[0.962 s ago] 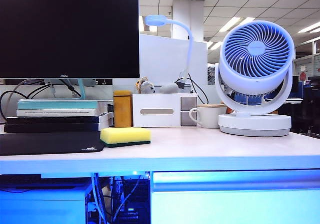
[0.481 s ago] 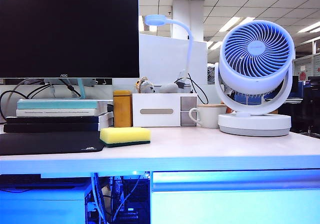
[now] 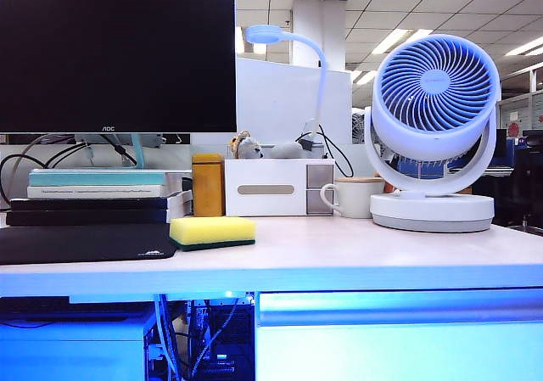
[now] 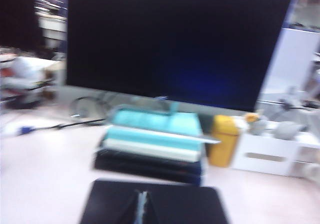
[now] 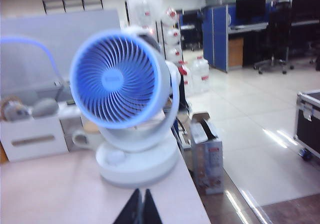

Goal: Open the drawer, place the cleaning sponge inside, then close the drawer.

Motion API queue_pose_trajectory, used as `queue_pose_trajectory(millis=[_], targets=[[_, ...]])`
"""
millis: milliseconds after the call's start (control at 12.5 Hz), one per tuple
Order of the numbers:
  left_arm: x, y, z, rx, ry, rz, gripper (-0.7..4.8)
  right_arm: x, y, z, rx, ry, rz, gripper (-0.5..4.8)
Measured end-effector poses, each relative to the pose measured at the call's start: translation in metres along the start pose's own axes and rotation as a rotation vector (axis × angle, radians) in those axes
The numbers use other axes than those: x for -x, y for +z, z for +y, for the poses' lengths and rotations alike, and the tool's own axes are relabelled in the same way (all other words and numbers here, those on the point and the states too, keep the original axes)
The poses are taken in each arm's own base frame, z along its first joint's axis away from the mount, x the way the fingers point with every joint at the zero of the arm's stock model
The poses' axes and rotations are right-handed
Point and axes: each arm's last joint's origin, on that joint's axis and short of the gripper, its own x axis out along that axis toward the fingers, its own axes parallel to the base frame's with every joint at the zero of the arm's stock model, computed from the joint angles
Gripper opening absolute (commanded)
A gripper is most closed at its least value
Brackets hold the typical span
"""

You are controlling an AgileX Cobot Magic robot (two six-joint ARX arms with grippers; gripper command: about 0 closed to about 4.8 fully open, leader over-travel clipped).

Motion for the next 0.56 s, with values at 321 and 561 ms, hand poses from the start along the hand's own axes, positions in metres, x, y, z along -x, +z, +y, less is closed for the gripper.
queue_pose_trajectory(millis=[321, 561], targets=[[-0.061, 0.094, -0.024, -0.06, -0.29, 0.029, -0.06, -0.016, 0.045, 0.007, -0.154, -0.014, 0.074, -0.03], [-0.062, 0.079, -0.088, -0.101, -0.658, 0.222, -0.06, -0.084, 0.056, 0.024, -0.478, 0.031, 0.474, -0.02]])
